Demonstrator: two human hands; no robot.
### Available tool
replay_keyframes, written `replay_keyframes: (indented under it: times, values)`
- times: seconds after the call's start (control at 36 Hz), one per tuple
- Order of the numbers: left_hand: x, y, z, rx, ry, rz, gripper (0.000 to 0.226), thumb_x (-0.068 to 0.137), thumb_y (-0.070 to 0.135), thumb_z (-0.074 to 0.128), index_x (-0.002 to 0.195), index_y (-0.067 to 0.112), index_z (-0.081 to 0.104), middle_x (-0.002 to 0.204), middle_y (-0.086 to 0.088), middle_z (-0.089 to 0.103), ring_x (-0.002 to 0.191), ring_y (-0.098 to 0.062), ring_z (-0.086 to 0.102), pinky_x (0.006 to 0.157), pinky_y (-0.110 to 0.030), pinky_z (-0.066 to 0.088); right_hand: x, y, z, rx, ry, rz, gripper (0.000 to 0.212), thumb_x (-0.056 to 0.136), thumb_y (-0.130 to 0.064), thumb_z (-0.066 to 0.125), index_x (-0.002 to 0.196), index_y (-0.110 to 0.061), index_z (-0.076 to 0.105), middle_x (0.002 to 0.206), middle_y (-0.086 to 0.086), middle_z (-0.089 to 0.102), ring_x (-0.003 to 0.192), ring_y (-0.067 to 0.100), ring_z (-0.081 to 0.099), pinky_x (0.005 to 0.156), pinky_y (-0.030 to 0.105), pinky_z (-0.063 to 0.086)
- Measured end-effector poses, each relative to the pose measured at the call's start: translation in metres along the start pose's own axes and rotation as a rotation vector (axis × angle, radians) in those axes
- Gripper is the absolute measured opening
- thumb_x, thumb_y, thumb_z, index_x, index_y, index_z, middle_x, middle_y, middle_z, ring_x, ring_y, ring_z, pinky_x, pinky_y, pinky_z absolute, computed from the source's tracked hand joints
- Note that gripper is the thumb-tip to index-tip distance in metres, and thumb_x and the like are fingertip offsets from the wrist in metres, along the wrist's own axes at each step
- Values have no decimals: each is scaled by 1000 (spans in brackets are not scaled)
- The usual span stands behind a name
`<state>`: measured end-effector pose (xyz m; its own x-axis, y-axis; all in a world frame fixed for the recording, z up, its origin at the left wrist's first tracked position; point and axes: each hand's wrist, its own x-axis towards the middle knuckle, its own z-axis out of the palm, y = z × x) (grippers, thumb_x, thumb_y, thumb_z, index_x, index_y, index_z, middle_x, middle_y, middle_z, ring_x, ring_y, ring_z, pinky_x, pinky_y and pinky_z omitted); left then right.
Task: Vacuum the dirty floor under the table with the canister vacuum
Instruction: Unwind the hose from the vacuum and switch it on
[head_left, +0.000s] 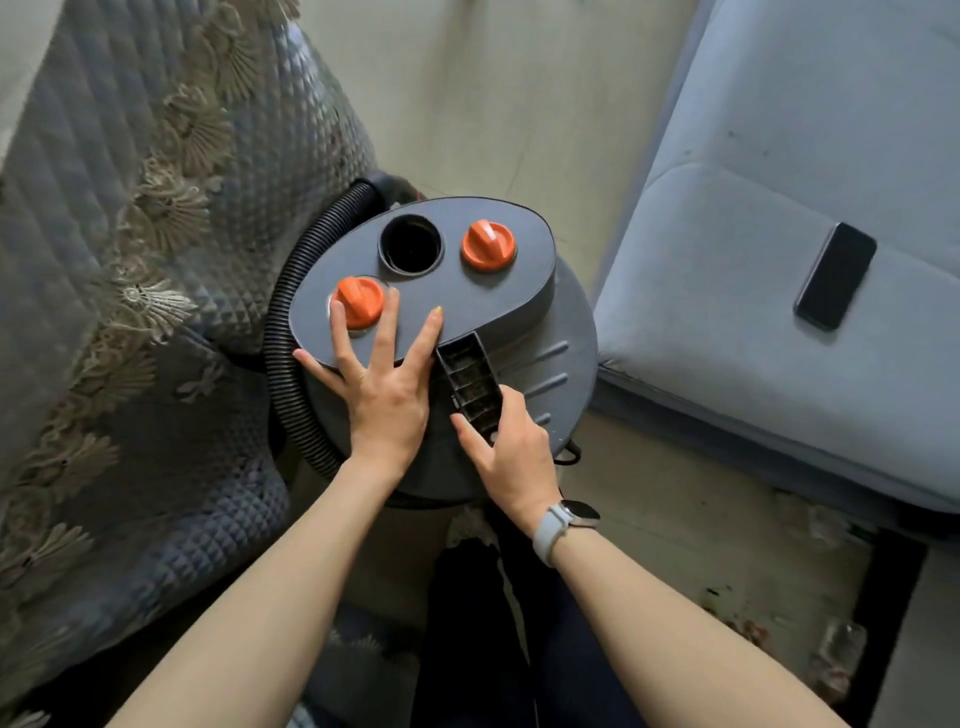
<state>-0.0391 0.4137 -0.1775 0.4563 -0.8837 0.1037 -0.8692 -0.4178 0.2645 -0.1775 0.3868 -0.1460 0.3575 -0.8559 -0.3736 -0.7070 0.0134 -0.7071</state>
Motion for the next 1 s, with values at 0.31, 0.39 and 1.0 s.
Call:
replay_keyframes:
  times: [0.31,0.39,1.0]
  values:
    - [63,-4,0,59,-63,-7,47,95,19,53,138,36,44,153,-9,35,140,-49,13,98,-78,1,56,-17,-3,11,-67,-61,55,91,-38,61,125,2,44,106,20,66,95,41,64,78,49,51]
    - [92,1,-5,42,-150,-40,45,97,30,43,142,31,44,156,-7,30,143,-47,13,100,-78,0,80,-26,-9,2,-51,-83,52,92,-39,59,122,1,44,106,20,65,93,42,63,76,49,51]
    - [266,46,18,67,-222,-33,51,98,37,45,147,41,30,158,5,25,147,-39,0,98,-79,-3,250,-51,-93,-149,26,-83,56,95,-44,51,134,-5,40,123,14,62,106,39,60,84,43,48]
